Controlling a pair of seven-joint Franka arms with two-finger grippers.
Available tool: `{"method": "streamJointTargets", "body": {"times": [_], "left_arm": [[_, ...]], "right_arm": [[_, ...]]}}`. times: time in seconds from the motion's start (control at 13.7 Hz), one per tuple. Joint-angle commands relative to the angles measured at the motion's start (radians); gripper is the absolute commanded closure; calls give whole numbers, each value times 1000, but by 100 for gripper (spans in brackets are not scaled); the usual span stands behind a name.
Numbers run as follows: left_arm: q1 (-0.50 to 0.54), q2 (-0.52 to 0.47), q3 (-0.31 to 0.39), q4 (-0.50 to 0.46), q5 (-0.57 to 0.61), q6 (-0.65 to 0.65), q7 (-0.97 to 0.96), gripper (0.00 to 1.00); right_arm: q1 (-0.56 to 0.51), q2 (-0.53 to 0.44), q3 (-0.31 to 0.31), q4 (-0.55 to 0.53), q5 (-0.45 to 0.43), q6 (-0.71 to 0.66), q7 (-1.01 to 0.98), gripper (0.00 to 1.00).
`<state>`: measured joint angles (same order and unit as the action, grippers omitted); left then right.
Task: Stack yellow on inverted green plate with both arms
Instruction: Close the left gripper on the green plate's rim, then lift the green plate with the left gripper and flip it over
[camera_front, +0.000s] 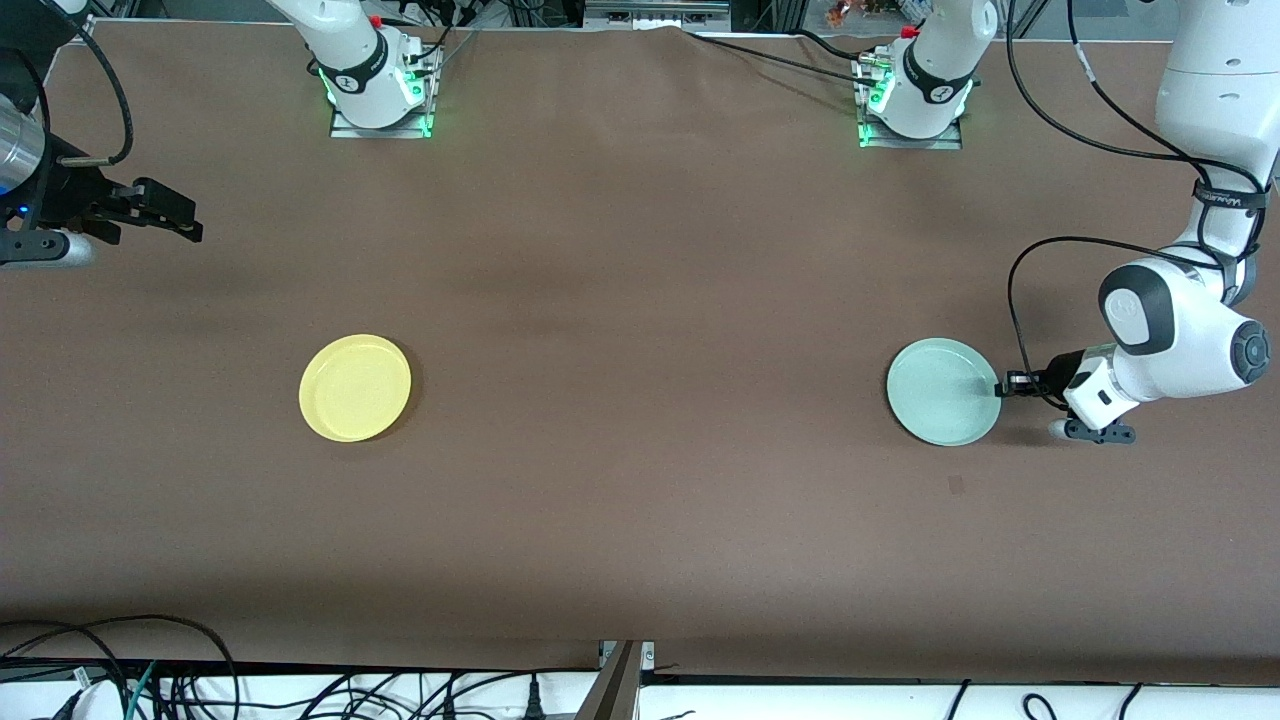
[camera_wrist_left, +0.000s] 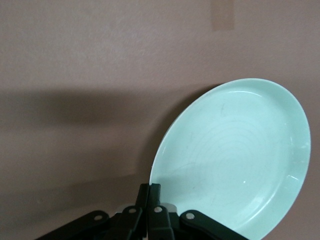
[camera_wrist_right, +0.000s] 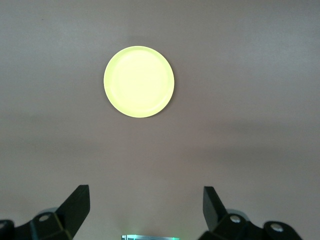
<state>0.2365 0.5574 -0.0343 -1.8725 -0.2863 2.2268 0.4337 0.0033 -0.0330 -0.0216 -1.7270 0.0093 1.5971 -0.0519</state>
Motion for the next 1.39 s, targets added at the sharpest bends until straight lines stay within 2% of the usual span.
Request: {"method": "streamJointTargets", "body": {"times": [0.0, 0.22, 0.37, 0.51, 0.66, 0.8, 0.95, 1.17, 1.32], "left_arm": [[-31, -65, -4, -1, -24, -10, 17, 100], [-97, -108, -6, 64, -13, -48, 13, 100], [-131, -132, -25, 110, 71, -50, 5, 100], [-140, -151, -87, 147, 194, -39, -42, 100], [-151, -146, -157, 211, 396, -32, -128, 100], [-170, -145, -235, 233, 629, -7, -258, 100], [-200, -139, -306, 233, 927, 13, -395, 100], [-264, -108, -375, 234, 1369, 10, -646, 100], [-325, -93, -398, 234, 1562, -2, -787, 100]], "right_arm": [[-8, 8, 3, 23, 17, -22, 7, 0], [-8, 8, 3, 23, 17, -22, 7, 0], [-8, 8, 3, 23, 17, -22, 7, 0], [-8, 8, 3, 23, 17, -22, 7, 0], [-8, 8, 3, 23, 17, -22, 7, 0], [-8, 8, 3, 23, 17, -22, 7, 0], [-8, 8, 3, 23, 17, -22, 7, 0], [-8, 8, 3, 23, 17, -22, 7, 0], [-8, 8, 3, 23, 17, -22, 7, 0]]}}
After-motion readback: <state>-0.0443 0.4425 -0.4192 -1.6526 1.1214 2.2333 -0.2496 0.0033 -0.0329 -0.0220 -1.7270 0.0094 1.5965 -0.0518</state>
